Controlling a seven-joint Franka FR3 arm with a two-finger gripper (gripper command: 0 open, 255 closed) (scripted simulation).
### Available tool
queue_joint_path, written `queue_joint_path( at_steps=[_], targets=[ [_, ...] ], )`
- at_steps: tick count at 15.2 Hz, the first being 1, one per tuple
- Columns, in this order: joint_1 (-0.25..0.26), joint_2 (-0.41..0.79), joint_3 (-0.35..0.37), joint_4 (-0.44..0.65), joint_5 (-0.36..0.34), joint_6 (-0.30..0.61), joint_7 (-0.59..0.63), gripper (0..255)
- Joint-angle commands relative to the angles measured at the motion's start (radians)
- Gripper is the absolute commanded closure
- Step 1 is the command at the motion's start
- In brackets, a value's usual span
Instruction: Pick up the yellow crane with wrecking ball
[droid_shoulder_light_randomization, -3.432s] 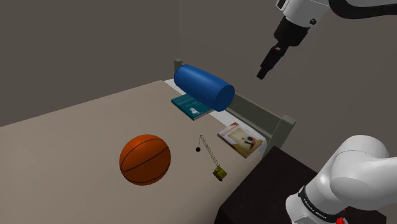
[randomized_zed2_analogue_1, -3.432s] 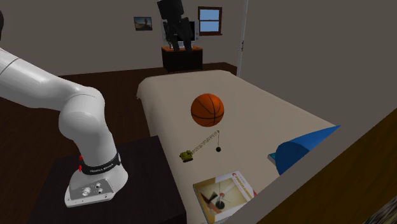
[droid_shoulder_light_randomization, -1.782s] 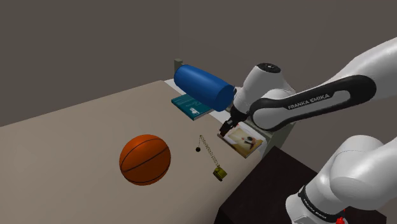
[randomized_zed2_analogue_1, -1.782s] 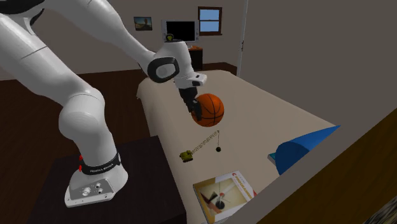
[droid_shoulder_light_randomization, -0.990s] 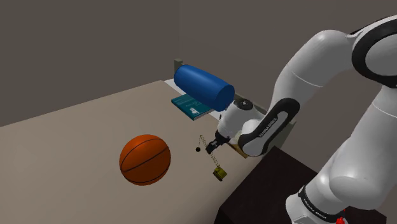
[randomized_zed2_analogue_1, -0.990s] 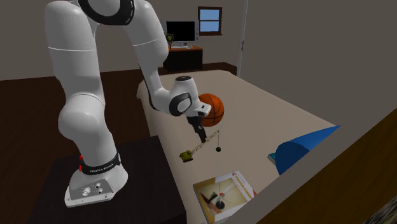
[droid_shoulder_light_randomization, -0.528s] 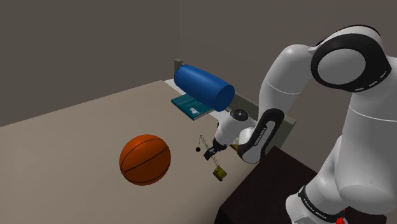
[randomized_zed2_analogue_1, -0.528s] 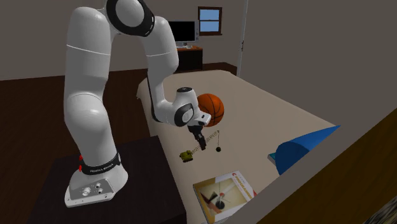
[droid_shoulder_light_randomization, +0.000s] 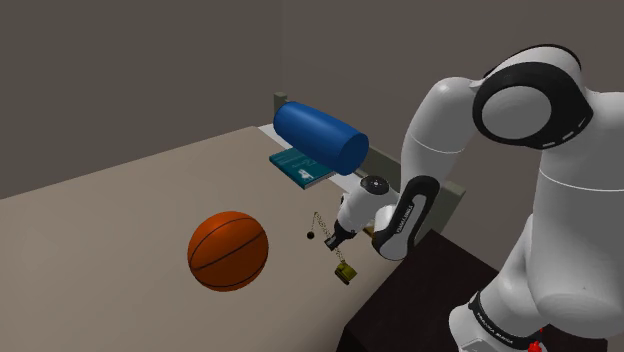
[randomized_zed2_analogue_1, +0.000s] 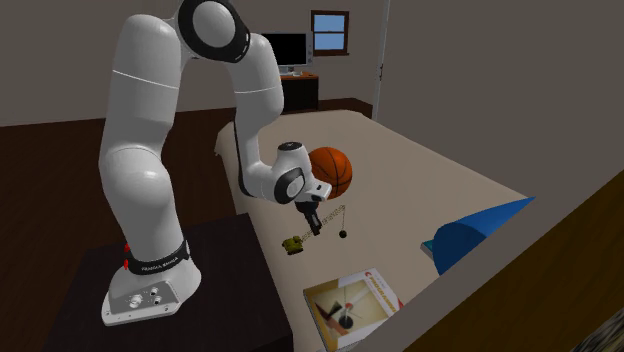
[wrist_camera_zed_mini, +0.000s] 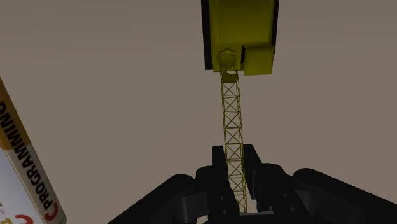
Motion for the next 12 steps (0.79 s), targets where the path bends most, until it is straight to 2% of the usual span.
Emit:
queue_joint_path(
  at_steps=[1, 5, 9, 12],
  targets=[
    [0.0, 0.001, 0.0, 0.0, 0.0, 0.0, 0.0, 255],
    [-0.001, -0.003, 0.001, -0.002, 0.0, -0.002, 0.0, 255],
    [-0.063, -0.084, 0.058, -0.022, -0.016, -0.065, -0.001, 255],
    [-0.138, -0.143, 0.131, -0.036, -0.012, -0.114, -0.013, 255]
  ],
)
